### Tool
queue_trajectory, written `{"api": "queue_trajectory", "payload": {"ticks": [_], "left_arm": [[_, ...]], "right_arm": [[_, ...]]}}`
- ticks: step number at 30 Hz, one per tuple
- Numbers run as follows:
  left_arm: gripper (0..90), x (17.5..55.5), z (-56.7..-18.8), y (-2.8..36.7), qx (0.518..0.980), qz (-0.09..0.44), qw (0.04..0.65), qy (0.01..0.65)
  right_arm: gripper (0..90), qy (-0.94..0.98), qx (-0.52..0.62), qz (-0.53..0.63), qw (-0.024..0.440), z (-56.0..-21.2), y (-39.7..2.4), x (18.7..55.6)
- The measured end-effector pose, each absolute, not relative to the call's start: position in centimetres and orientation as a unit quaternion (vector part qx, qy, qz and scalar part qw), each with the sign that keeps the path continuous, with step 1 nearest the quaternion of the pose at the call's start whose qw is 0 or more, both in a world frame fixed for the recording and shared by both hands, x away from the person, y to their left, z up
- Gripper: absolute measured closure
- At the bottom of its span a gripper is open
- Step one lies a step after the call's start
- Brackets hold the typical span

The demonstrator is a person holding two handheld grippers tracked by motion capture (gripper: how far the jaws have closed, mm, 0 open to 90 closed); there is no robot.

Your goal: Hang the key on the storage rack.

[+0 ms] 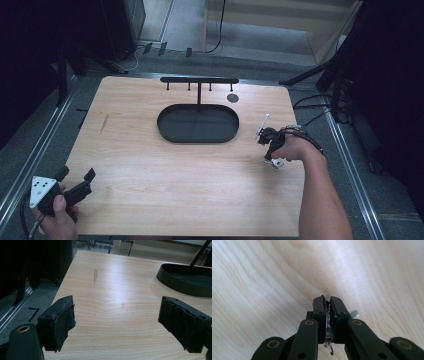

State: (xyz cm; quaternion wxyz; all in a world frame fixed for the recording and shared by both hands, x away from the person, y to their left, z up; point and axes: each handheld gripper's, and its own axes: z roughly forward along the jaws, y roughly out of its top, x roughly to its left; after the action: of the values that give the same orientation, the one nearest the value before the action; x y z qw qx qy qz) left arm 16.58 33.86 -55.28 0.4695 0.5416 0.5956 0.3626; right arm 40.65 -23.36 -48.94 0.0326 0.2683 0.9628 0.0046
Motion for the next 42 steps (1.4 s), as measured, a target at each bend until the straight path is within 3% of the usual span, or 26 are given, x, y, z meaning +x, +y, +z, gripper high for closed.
{"api": "queue_trajectory", "payload": {"ticks": [15,42], "left_arm": [[13.5,16.6,-55.3,33.9,0.542,0.363,0.469,0.596],[13.6,16.7,-55.3,34.0,0.54,0.357,0.471,0.599]], "right_arm": [[84.0,0.89,0.418,0.171,0.055,-44.7,-23.4,40.7],[84.1,0.845,0.472,0.224,0.115,-36.8,-18.3,42.0]]}}
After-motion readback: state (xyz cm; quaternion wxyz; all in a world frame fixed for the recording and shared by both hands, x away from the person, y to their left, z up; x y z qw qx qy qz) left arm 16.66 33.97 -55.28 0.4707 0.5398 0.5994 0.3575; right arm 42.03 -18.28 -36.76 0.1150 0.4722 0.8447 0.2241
